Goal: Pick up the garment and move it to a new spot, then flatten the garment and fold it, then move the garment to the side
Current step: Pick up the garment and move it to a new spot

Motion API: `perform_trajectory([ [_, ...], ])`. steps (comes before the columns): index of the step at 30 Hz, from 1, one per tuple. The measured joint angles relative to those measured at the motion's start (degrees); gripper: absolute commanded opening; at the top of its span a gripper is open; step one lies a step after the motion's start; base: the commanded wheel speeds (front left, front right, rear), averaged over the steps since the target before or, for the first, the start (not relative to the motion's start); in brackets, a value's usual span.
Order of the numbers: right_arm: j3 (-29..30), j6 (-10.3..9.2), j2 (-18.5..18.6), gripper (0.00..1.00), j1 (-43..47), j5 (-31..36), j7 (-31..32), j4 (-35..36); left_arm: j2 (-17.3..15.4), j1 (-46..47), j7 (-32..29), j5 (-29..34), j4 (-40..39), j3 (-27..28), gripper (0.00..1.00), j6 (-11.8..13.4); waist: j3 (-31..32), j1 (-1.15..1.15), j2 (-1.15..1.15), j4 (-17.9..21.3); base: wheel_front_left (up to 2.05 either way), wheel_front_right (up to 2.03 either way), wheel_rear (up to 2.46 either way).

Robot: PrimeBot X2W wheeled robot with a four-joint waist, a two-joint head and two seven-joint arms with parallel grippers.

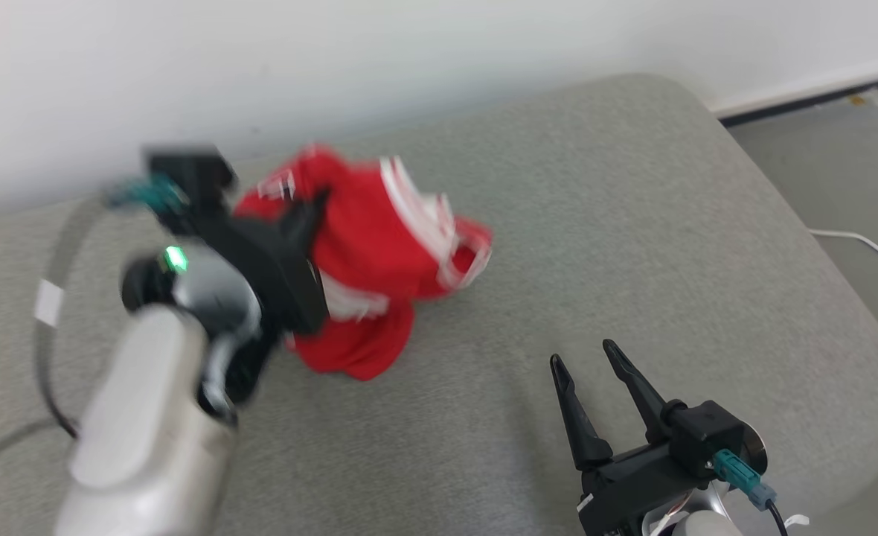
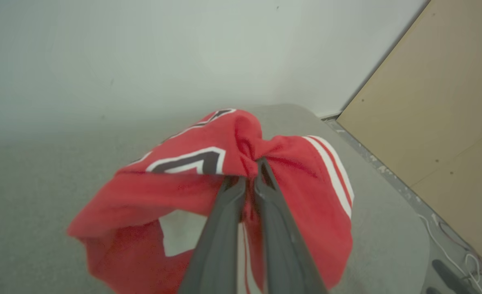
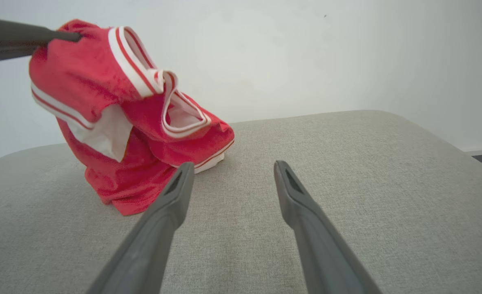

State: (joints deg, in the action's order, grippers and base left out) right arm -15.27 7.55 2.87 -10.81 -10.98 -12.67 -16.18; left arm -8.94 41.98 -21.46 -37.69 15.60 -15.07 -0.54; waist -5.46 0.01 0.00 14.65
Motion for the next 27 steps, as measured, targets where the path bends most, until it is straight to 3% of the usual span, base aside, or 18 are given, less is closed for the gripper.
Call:
perform_trajectory([
  [5,0.1,0.0,0.0,1.0,-0.7,0.0,-0.3,-0.5,1.3,-5.1,5.9,5.1,10.1,-4.8,0.02,0.0,-1.7,0.0,0.01,2.9,0.0,0.0,0.0],
  [6,0.1,0.0,0.0,1.0,-0.7,0.0,-0.3,-0.6,1.5,-5.4,7.4,6.2,11.6,-5.4,0.43,0.0,-1.9,0.0,0.01,3.3,0.0,0.0,0.0],
  [7,0.2,0.0,0.0,1.0,-0.7,0.0,-0.4,-0.8,1.6,-5.5,8.9,6.9,12.8,-5.9,1.0,0.0,-2.1,0.0,0.01,3.6,0.0,0.0,0.0],
  [11,2.1,0.0,0.0,1.0,-0.3,0.4,-0.5,-1.2,2.7,-6.2,16.5,8.2,15.3,-6.5,1.0,0.0,-1.9,0.0,0.01,3.7,0.0,0.0,0.0],
  [16,6.1,0.0,0.0,1.0,2.2,2.3,0.4,-1.4,3.3,-11.5,32.4,10.6,14.8,-6.4,1.0,0.5,-0.2,0.0,0.01,2.0,0.0,0.0,0.0],
  [20,7.6,0.0,0.0,1.0,3.8,4.2,1.2,-0.4,3.0,-16.8,35.8,11.9,11.7,-5.4,1.0,1.6,1.9,0.0,0.0,-0.2,0.0,0.0,0.0],
  [27,9.6,0.0,0.0,1.0,6.1,5.3,3.1,2.0,0.9,-28.7,36.6,15.0,-0.5,1.7,1.0,4.1,6.0,-0.01,0.0,-5.4,0.0,0.0,0.0],
])
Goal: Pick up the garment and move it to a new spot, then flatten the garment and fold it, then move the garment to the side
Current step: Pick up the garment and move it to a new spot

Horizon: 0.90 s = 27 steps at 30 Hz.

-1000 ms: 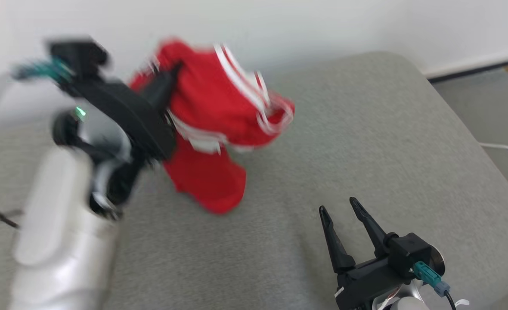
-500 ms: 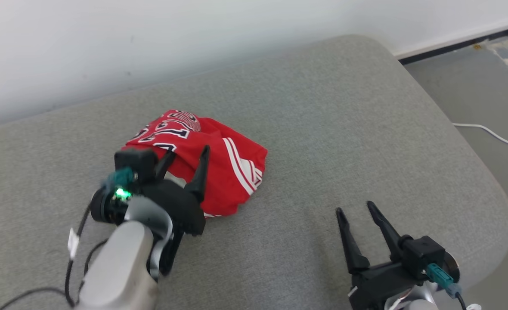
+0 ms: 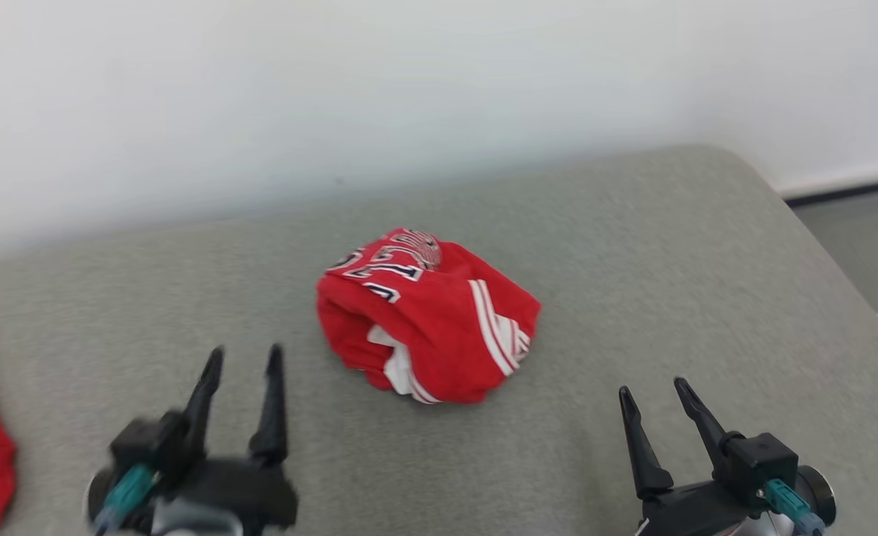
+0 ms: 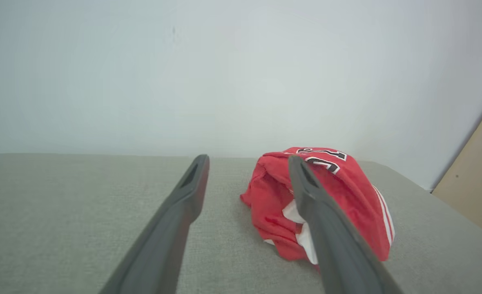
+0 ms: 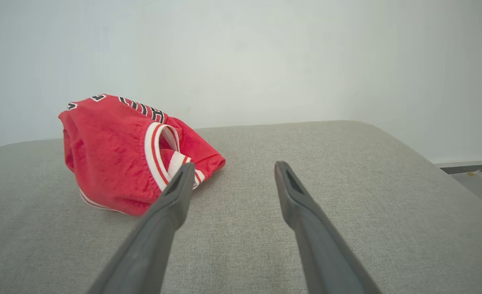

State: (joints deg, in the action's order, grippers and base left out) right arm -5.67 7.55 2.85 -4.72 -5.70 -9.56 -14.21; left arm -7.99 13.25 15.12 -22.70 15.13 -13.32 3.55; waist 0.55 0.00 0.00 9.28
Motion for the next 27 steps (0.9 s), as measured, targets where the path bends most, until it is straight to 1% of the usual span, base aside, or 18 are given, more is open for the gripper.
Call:
perform_trajectory([
  [2,0.4,0.0,0.0,1.0,0.4,0.2,0.4,0.4,-0.5,-3.8,0.0,1.0,-2.4,1.7,1.0,0.0,1.0,0.0,0.0,-1.5,0.0,0.0,0.0],
  [6,0.6,0.0,0.0,1.0,1.5,0.2,0.7,0.9,-1.7,-9.3,0.0,2.6,-5.3,3.7,1.0,-1.0,2.9,0.0,0.0,-3.9,0.0,0.0,0.0],
  [9,1.1,0.0,0.0,1.0,2.0,0.2,0.7,0.7,-1.9,-13.0,0.0,3.0,-6.3,4.5,1.0,-1.0,4.2,0.0,0.0,-5.3,0.0,0.0,0.0],
  [15,2.7,0.0,0.0,1.0,4.1,-0.2,0.5,-0.8,-2.0,-17.5,0.0,3.2,-7.1,6.3,1.0,-0.9,6.3,-0.01,0.0,-7.0,0.0,0.0,0.0],
  [20,3.2,0.0,0.0,1.0,5.2,-0.3,0.5,-1.5,-1.8,-19.4,0.0,3.4,-7.8,7.4,1.0,-0.5,7.1,-0.01,0.0,-7.8,0.0,0.0,0.0],
  [27,3.4,0.0,0.0,1.0,5.2,-0.9,0.5,-1.9,-1.5,-19.7,0.0,3.5,-8.4,8.1,1.0,-0.5,7.0,0.0,0.0,-7.9,0.0,0.0,0.0],
])
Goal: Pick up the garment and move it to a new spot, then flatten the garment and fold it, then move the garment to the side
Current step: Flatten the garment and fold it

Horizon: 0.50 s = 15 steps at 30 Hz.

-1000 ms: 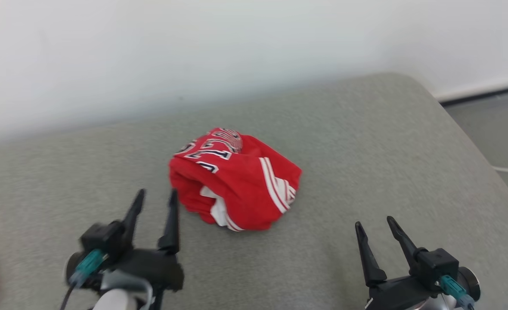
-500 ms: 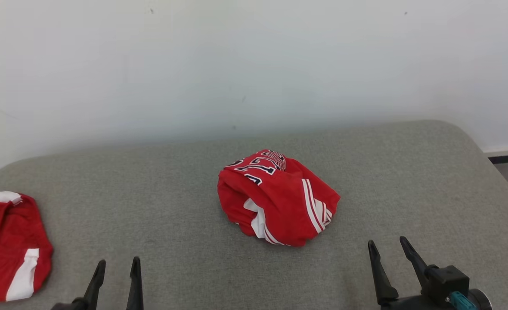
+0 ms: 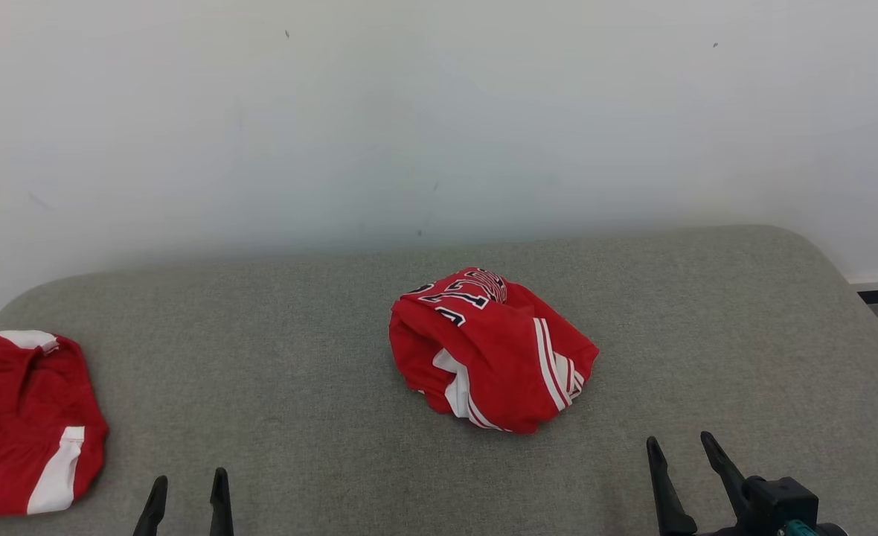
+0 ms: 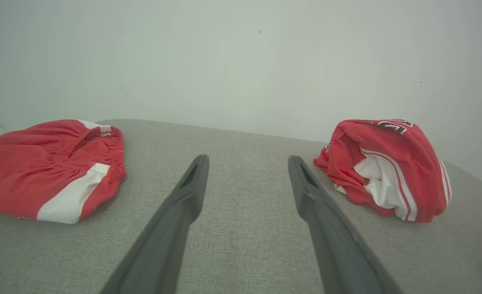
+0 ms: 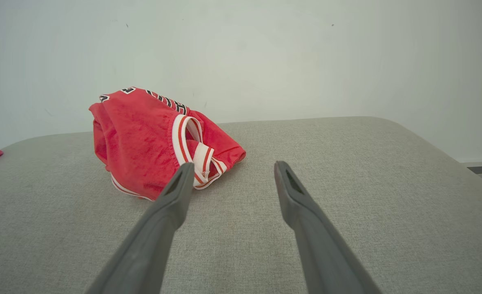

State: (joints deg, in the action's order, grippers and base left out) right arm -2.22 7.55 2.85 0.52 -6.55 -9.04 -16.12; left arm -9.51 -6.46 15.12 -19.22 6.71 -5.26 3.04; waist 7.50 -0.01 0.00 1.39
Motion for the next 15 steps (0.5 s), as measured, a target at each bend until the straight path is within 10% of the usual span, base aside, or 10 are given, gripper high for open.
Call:
perform_trajectory([
  [15,-5.4,0.0,0.0,1.0,-10.9,-3.7,6.6,-4.9,1.2,0.0,0.0,1.2,-1.5,-0.9,1.0,0.1,-1.8,0.01,0.0,-1.0,0.0,0.0,0.0],
])
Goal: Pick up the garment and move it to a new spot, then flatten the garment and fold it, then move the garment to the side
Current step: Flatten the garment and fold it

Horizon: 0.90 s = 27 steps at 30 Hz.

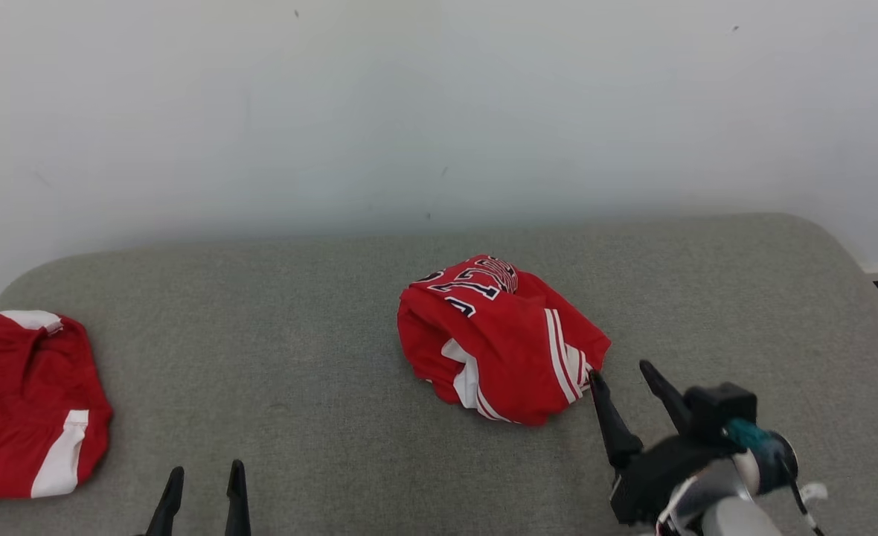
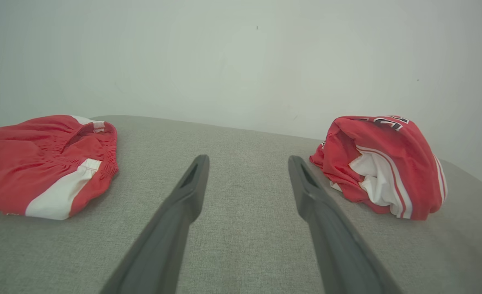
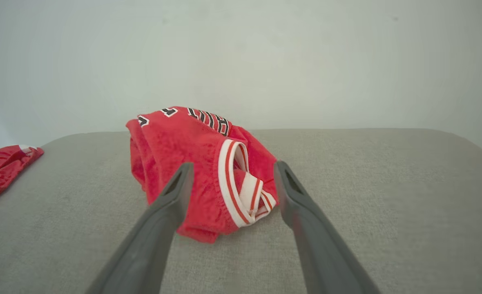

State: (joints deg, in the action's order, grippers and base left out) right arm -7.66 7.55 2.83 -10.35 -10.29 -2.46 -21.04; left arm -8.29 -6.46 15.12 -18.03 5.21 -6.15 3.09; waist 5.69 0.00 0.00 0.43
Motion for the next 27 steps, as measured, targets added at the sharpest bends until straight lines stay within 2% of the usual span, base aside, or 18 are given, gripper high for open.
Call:
perform_trajectory([
  [3,-1.4,0.0,0.0,1.0,-7.2,-0.3,2.1,-5.5,0.2,0.8,0.0,0.1,-0.2,-0.5,1.0,0.0,-1.1,0.0,0.01,-0.7,0.0,0.0,0.0],
  [9,-1.0,0.0,0.0,1.0,-16.2,-1.5,4.6,-17.9,0.2,3.0,-0.5,0.6,-0.1,-1.9,1.0,-0.4,-2.8,0.01,0.01,-3.4,0.0,0.0,0.0],
  [16,-0.2,0.0,0.1,1.0,-21.9,-1.2,5.2,-29.4,0.2,4.4,-0.6,0.7,-0.1,-2.7,1.0,-0.5,-5.4,0.01,0.01,-6.2,0.0,0.0,0.0],
  [21,-1.5,0.0,0.1,0.98,-23.8,-1.8,4.0,-33.2,0.3,5.3,-0.7,0.7,0.0,-3.1,1.0,-0.6,-6.6,0.02,0.01,-7.6,0.0,0.0,0.0],
  [22,-2.4,0.0,0.0,0.52,-24.1,-2.5,3.7,-33.7,0.3,5.3,-0.7,0.7,0.0,-3.1,1.0,-0.6,-6.8,0.01,0.01,-7.9,0.0,0.0,0.0],
  [23,-3.2,0.0,0.0,0.0,-24.4,-2.7,3.0,-34.2,0.3,5.4,-0.7,0.7,0.1,-3.2,1.0,-0.6,-7.0,0.01,0.01,-8.1,0.0,0.0,0.0],
  [27,-6.7,0.0,0.0,0.0,-25.6,-4.5,0.1,-34.8,0.3,5.4,-0.7,0.7,0.4,-3.2,1.0,-0.3,-7.1,0.02,0.01,-8.7,0.0,0.0,0.0],
])
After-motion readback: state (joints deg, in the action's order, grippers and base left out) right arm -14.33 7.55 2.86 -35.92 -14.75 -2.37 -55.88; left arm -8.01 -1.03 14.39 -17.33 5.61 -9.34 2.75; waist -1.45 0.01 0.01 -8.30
